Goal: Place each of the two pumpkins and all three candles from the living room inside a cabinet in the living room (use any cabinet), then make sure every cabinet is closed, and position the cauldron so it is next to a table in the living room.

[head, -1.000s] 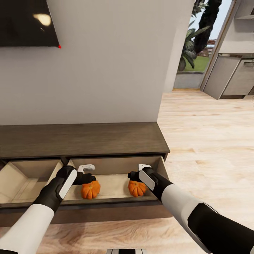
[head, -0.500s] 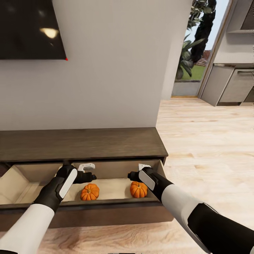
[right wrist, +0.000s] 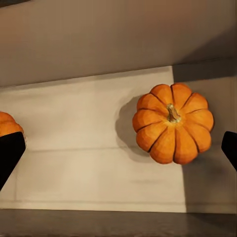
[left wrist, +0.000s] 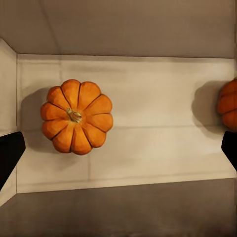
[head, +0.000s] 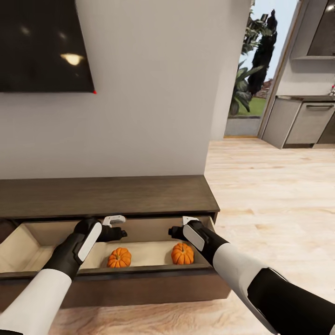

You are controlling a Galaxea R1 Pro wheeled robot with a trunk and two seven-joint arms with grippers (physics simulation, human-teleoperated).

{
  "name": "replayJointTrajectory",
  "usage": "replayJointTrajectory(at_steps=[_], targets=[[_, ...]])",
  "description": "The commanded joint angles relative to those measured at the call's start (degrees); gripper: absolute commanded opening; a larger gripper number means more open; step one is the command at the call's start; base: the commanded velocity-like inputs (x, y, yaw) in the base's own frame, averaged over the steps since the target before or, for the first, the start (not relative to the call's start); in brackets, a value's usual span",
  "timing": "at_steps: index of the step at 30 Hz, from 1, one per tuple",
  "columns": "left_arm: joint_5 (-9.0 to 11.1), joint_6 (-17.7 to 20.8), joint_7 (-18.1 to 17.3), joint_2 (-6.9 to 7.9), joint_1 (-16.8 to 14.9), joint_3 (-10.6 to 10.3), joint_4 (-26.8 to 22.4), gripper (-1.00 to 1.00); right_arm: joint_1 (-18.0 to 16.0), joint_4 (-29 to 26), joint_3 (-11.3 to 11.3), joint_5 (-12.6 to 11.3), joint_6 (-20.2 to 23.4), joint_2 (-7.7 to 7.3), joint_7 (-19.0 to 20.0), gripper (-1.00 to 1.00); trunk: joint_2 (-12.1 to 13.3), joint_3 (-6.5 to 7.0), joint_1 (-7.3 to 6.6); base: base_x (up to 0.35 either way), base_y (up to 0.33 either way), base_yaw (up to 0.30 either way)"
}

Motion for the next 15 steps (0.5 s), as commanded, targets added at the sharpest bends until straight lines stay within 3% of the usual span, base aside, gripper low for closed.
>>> replayJointTrajectory(at_steps=[1,9,15], targets=[[0.6,0.1,0.6,0.07,0.0,-0.2,-0.1,1.00,-0.1,-0.1,0.4,-0.6,0.1,-0.04,-0.5,1.00,0.0,0.17,-0.05,-0.222,0.000,0.000],[0.6,0.1,0.6,0.08,0.0,-0.2,-0.1,1.00,-0.1,-0.1,0.4,-0.6,0.1,-0.04,-0.5,1.00,0.1,1.94,-0.26,-0.066,0.000,0.000],[0.6,0.1,0.6,0.08,0.0,-0.2,-0.1,1.00,-0.1,0.0,0.4,-0.7,0.1,-0.04,-0.5,1.00,0.2,3.27,-0.41,-0.175,0.000,0.000]])
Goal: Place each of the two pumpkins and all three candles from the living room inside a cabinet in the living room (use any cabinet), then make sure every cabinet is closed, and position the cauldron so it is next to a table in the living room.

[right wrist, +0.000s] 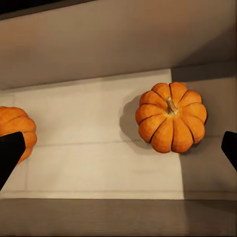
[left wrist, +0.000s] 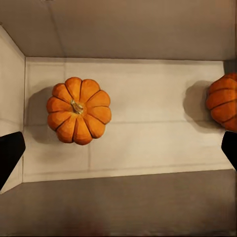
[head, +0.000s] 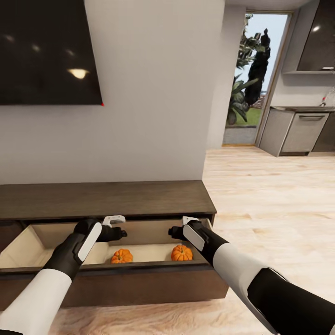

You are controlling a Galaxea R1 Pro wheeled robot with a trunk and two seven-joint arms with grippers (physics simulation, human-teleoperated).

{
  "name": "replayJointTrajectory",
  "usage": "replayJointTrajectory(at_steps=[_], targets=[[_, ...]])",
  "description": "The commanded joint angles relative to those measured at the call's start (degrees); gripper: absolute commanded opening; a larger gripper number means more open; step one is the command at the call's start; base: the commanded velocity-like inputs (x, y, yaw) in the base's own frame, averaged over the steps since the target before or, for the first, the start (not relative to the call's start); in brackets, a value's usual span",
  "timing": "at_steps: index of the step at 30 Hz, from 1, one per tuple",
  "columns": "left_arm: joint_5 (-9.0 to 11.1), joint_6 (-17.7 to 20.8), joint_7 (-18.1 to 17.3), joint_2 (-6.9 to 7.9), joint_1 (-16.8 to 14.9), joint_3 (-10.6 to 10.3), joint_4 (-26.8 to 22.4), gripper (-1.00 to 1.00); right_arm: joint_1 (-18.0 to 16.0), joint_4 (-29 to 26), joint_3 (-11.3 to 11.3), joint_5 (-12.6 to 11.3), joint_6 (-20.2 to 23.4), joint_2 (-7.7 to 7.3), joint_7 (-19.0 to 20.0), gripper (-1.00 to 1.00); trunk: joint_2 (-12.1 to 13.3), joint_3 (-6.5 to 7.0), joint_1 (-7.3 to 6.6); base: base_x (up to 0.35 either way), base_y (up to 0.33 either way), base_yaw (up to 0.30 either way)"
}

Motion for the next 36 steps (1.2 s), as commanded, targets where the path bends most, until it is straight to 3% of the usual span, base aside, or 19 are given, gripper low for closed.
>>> replayJointTrajectory(at_steps=[1,23,29,36], targets=[[0.6,0.1,0.6,0.08,0.0,-0.2,-0.1,1.00,-0.1,-0.1,0.4,-0.6,0.1,-0.04,-0.5,1.00,0.0,0.17,-0.05,-0.076,0.000,0.000],[0.6,0.1,0.6,0.11,0.0,-0.2,-0.1,1.00,-0.1,-0.1,0.4,-0.6,0.0,-0.04,-0.5,1.00,0.3,5.04,-0.61,-0.058,0.000,0.000],[0.6,0.1,0.6,0.07,0.0,-0.2,-0.1,1.00,-0.1,-0.1,0.4,-0.6,0.0,-0.04,-0.5,1.00,2.5,6.14,-1.83,-0.023,0.000,0.000],[0.6,0.1,0.6,0.06,0.0,-0.2,-0.1,1.00,-0.1,-0.2,0.4,-0.6,0.0,-0.04,-0.5,1.00,5.3,7.40,-3.37,-0.273,0.000,0.000]])
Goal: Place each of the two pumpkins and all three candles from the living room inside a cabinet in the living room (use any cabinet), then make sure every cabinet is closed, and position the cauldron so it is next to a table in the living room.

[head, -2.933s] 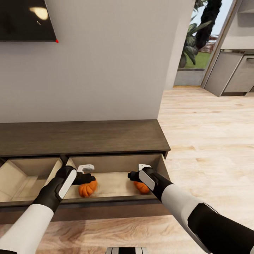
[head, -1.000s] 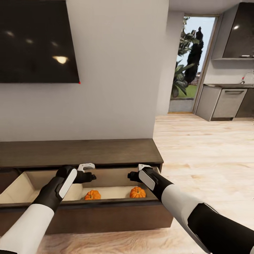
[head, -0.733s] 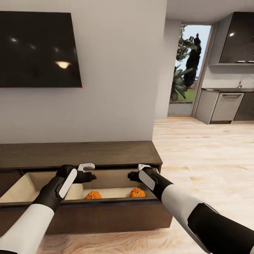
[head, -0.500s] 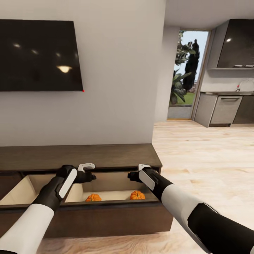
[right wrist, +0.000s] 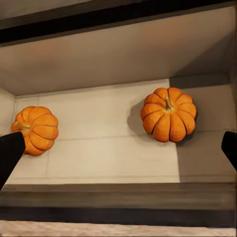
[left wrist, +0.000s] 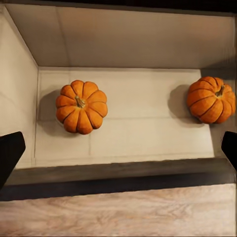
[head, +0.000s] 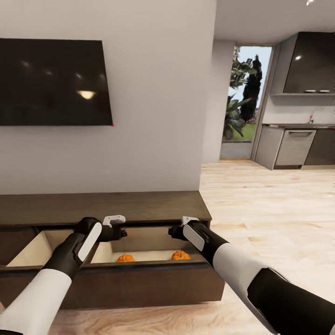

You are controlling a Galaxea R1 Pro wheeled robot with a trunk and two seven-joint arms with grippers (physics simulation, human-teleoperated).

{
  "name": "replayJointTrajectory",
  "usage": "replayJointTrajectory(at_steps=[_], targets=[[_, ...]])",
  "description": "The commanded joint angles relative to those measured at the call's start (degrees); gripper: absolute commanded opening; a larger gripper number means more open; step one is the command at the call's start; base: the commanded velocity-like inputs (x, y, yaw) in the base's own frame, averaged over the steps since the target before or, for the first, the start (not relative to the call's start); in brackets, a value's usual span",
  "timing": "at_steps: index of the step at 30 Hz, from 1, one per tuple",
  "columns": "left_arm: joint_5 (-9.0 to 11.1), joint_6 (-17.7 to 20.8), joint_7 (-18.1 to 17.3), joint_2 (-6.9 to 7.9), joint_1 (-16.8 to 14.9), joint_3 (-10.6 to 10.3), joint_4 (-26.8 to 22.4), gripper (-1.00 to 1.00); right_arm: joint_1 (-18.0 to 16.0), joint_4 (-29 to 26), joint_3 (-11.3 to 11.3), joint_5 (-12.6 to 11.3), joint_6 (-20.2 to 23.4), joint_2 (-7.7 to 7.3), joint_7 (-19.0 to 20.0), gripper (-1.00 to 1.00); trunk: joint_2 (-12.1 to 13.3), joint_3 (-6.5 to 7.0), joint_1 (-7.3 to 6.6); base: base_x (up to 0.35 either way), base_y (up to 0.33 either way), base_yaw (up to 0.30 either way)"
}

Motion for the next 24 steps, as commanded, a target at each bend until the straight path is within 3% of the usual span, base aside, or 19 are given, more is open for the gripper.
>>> replayJointTrajectory(at_steps=[1,24], targets=[[0.6,0.1,0.6,0.06,0.0,-0.2,-0.1,1.00,-0.1,-0.1,0.4,-0.6,0.1,-0.04,-0.5,1.00,0.4,0.12,-0.27,-0.334,0.000,0.000],[0.6,0.1,0.6,0.40,0.0,-0.2,0.0,1.00,-0.1,-0.2,0.5,-0.5,-0.4,-0.21,0.2,1.00,9.6,4.25,-5.32,-0.338,0.000,0.000]])
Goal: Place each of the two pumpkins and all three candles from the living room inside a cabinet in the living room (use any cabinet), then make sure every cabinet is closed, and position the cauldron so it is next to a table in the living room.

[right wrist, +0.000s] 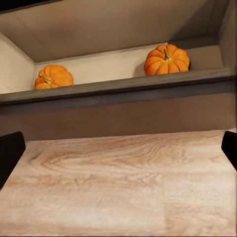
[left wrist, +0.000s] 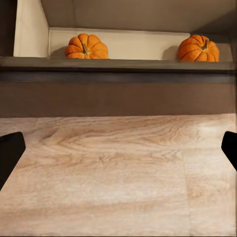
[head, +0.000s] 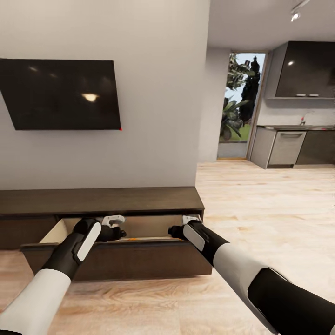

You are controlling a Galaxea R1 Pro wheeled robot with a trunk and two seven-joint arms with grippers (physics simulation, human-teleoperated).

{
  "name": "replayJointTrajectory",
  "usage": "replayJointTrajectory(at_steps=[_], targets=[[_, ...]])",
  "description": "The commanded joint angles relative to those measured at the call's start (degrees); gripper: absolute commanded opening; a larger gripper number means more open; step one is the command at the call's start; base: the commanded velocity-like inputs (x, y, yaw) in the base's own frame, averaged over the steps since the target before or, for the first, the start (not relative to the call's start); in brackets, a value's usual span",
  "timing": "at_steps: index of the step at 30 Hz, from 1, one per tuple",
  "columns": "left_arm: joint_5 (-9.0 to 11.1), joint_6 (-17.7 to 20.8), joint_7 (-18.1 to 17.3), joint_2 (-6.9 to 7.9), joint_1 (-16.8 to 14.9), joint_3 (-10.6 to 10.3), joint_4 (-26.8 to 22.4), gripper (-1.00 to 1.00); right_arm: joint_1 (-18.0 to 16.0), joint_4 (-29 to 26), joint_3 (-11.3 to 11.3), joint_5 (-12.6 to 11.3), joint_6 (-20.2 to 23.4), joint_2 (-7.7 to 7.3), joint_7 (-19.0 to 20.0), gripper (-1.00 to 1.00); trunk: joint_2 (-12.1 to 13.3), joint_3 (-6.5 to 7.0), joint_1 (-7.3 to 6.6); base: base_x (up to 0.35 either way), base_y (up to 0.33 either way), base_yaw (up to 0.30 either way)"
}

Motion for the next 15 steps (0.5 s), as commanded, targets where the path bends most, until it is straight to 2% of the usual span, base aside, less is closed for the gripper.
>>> replayJointTrajectory(at_steps=[1,4,11,15], targets=[[0.6,0.1,0.6,0.07,0.0,-0.2,0.0,1.00,-0.1,-0.1,0.4,-0.6,0.1,-0.04,-0.5,1.00,0.4,0.12,-0.27,-0.318,0.000,0.000],[0.6,0.1,0.6,0.08,0.0,-0.2,-0.1,1.00,-0.1,-0.1,0.4,-0.6,0.1,0.01,-0.5,1.00,1.6,0.66,-0.93,-0.207,0.000,0.000],[0.3,0.0,0.7,-0.22,0.0,-0.4,-0.1,1.00,-0.1,-0.1,0.4,-0.6,-0.1,-0.04,-0.4,1.00,4.4,1.92,-2.47,-0.015,0.000,0.000],[0.1,-0.3,0.9,-0.29,0.0,-0.5,-0.1,1.00,0.0,-0.2,0.6,-0.3,-3.0,-0.19,-0.3,1.00,6.0,2.63,-3.35,-0.001,0.000,0.000]])
